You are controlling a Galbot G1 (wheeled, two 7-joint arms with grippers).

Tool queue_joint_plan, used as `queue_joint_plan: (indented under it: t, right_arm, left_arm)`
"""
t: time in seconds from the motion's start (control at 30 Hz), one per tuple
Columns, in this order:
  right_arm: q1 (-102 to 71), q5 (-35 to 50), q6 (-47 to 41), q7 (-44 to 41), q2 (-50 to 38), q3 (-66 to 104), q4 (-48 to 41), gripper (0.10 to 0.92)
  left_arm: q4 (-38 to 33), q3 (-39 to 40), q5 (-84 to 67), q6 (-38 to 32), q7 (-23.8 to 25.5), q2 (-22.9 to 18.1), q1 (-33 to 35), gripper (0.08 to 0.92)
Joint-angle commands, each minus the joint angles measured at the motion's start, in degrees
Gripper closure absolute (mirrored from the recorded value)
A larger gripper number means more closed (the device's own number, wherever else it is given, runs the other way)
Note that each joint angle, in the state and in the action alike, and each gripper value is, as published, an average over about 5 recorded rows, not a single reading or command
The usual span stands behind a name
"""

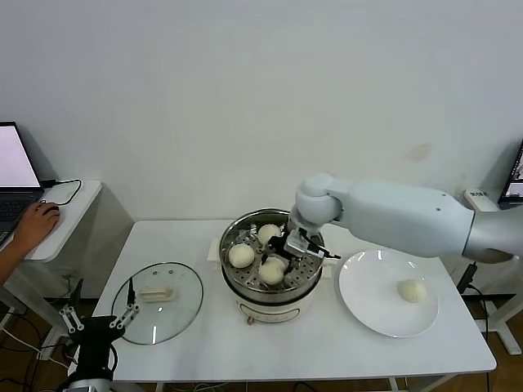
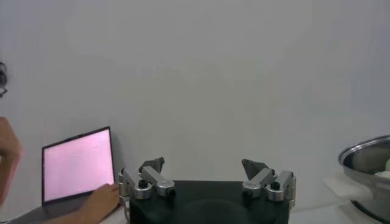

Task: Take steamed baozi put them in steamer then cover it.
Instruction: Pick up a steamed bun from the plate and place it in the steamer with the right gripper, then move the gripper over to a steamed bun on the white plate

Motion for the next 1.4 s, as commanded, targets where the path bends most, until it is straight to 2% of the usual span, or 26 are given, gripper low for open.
queue_joint_plan:
  t: [0.03, 0.1, 0.23, 0.37, 0.6, 0.73, 0.87, 1.13, 1.4]
  right_arm:
    - [-0.1, -1.7, 4.2, -0.3, 1.4, -1.0, 0.0, 0.404]
    - [0.4, -1.3, 4.1, -0.2, 0.7, -0.6, 0.3, 0.381]
    - [2.0, -0.2, 3.4, -0.6, -1.7, 2.6, 0.1, 0.279]
    - [3.9, 3.0, -0.1, -1.7, -5.6, 7.5, -0.6, 0.213]
    - [6.0, 11.3, -19.7, -3.5, -16.7, 12.3, 2.6, 0.203]
    - [4.8, 12.1, -29.0, -2.5, -25.7, 12.7, 6.5, 0.202]
    - [0.5, 10.1, -34.0, -0.5, -34.6, 13.5, 9.7, 0.203]
    - [-14.7, 2.0, -30.8, -0.9, -44.2, 20.7, 8.2, 0.203]
    - [-30.4, -2.9, -26.9, -0.9, -42.3, 30.3, -1.2, 0.202]
  left_arm:
    - [0.1, 0.0, 0.1, -0.1, 0.0, 0.0, 0.1, 0.177]
    - [0.1, 0.0, 0.1, -0.1, 0.0, 0.0, 0.0, 0.177]
    - [-0.1, 0.3, 0.3, 0.0, 0.1, 0.0, -0.2, 0.177]
    - [-0.1, 0.5, 0.3, 0.0, 0.1, 0.1, -0.4, 0.177]
    - [0.0, 0.0, 0.0, 0.0, 0.1, 1.4, -0.6, 0.177]
    - [0.3, 0.1, -0.3, -0.1, 0.1, 2.1, -0.7, 0.177]
    - [0.4, 0.7, -0.3, -0.2, 0.1, 2.7, -0.9, 0.177]
    - [0.5, 2.3, -0.3, -0.4, 0.2, 3.5, -1.8, 0.177]
    - [0.9, 2.8, 0.0, -0.3, 0.4, 3.8, -2.0, 0.177]
